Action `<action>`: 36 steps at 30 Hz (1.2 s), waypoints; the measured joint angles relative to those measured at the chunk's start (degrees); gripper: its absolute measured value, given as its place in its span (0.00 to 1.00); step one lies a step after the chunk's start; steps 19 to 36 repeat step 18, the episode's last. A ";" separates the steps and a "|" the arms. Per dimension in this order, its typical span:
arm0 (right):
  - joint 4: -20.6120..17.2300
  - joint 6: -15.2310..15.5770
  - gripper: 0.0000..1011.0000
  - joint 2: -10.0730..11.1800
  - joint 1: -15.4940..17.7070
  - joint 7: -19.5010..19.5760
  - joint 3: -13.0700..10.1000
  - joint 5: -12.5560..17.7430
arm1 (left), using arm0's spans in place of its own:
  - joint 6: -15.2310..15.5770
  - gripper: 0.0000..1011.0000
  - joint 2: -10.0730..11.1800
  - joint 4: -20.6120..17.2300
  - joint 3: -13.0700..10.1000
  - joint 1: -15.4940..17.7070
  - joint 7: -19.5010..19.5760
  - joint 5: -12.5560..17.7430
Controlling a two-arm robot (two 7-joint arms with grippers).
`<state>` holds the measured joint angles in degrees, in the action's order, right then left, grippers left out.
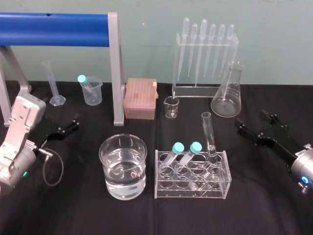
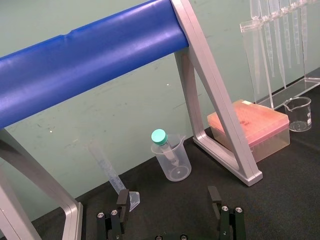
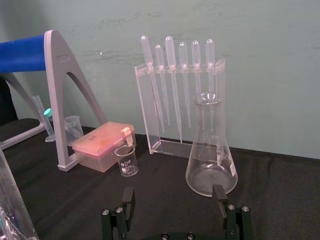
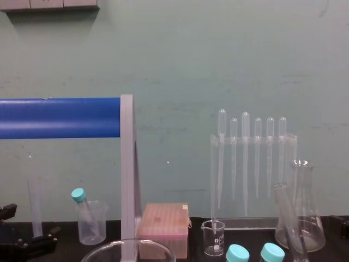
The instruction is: Hold the test tube with one hand and immerse one end into the beaker, then return it to the test tube rack.
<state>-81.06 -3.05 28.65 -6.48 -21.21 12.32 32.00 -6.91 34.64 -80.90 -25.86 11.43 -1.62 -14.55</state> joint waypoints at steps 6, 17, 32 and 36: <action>-0.01 -0.04 0.99 0.03 -0.03 0.00 0.04 0.00 | 0.00 0.99 0.00 0.00 0.00 0.00 0.00 0.00; -0.05 -0.10 0.99 0.07 -0.05 0.00 0.07 0.00 | 0.00 0.99 0.00 0.00 0.00 0.00 0.00 0.00; -0.06 -0.10 0.99 0.08 -0.05 0.00 0.07 0.00 | 0.00 0.99 0.00 0.00 0.00 0.00 0.00 0.00; -0.06 -0.10 0.99 0.08 -0.05 0.00 0.07 0.00 | 0.00 0.99 0.00 0.00 0.00 0.00 0.00 0.00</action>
